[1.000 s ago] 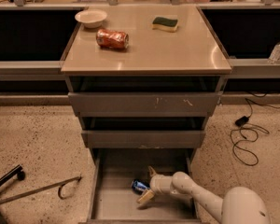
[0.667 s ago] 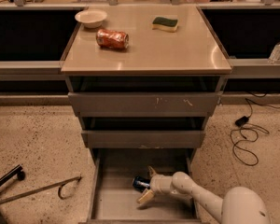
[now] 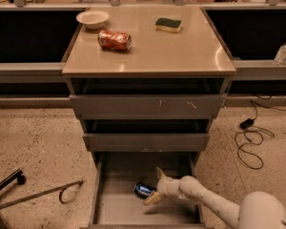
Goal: Place pepsi can into bottom drawer
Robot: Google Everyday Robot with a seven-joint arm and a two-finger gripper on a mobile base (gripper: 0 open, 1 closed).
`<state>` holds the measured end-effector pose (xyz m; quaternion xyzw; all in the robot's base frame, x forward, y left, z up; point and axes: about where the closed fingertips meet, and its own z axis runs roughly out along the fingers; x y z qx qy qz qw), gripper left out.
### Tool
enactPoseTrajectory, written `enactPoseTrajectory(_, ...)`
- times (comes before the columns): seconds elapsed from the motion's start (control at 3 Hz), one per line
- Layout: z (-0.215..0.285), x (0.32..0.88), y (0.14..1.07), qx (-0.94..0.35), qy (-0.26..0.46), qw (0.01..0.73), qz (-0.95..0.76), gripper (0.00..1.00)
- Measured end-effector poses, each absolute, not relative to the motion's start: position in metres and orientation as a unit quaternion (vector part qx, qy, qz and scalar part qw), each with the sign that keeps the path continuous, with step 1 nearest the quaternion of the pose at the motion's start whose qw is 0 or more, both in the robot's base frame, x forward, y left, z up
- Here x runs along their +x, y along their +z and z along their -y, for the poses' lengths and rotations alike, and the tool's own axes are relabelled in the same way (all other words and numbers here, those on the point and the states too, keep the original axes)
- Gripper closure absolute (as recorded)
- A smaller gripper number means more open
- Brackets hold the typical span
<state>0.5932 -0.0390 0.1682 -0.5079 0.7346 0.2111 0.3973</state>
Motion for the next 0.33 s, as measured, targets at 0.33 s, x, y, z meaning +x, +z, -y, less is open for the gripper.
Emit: enactPoseTrajectory(0.33,0.0609,0.5883,0.1916,-0.488,0.186,0.428,-0.738,0.0)
